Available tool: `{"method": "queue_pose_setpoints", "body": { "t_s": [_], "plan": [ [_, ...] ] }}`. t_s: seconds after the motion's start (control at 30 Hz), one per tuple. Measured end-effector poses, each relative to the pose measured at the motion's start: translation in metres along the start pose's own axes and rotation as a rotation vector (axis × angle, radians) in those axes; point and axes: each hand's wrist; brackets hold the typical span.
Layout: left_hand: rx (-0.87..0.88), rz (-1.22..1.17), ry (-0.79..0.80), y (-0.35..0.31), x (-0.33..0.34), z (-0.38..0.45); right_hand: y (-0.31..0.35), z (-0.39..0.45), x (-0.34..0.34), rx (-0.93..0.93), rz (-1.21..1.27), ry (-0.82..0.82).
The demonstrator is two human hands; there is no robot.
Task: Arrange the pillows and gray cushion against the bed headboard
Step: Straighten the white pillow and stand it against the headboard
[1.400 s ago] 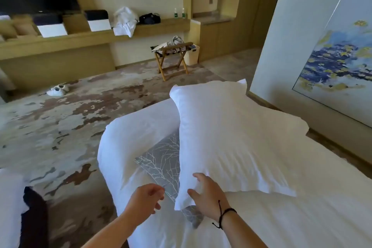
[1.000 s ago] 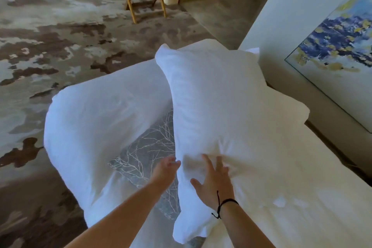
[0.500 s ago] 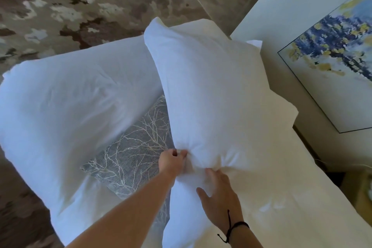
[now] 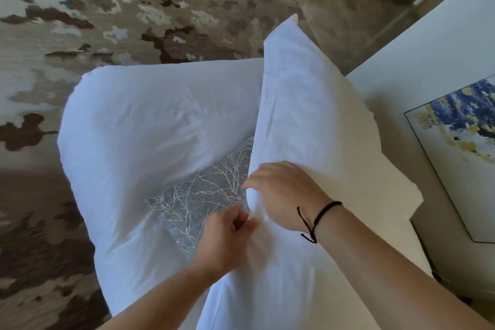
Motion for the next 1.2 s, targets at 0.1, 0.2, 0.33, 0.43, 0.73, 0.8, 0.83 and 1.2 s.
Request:
{"method": "queue_pose_setpoints", "body": {
  "t_s": [0.1,0.2,0.33,0.43,0.73,0.8,0.83,1.2],
  "plan": [
    [-0.069,0.039,-0.05,0.029,-0.026,-0.014,-0.002,0.039,-0.003,-0.055,-0.224,0.268],
    [-0.213,-0.009,-0.139,0.064,-0.035,-0.01,-0.001,0.079,0.007,-0.031,-0.304,0.409],
    [-0.3,-0.059,-0.229,0.087,-0.021,0.002,0.009,0.121,0.016,-0.019,-0.33,0.429],
    [-0.353,-0.128,-0.19,0.097,-0.007,0.006,0.012,0.137,0.019,-0.015,-0.375,0.505],
    [-0.523,-0.159,-0.036,0.105,0.019,-0.016,0.018,0.156,0.026,0.004,-0.545,0.713],
    [-0.516,-0.058,-0.073,0.1,0.024,-0.016,0.011,0.155,0.026,-0.004,-0.605,0.764],
    [-0.507,-0.023,-0.086,0.097,0.027,-0.016,0.007,0.154,0.026,-0.008,-0.629,0.777],
    [-0.235,0.097,-0.042,0.055,0.048,-0.035,-0.036,0.076,0.036,-0.088,-0.692,0.463]
  ]
}}
Point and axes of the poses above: each hand's wrist, its own z-axis towards the middle knuckle, its own x-axis out of the palm, y = z × x, and after that the axes turned 13 degrees about y, right-handed
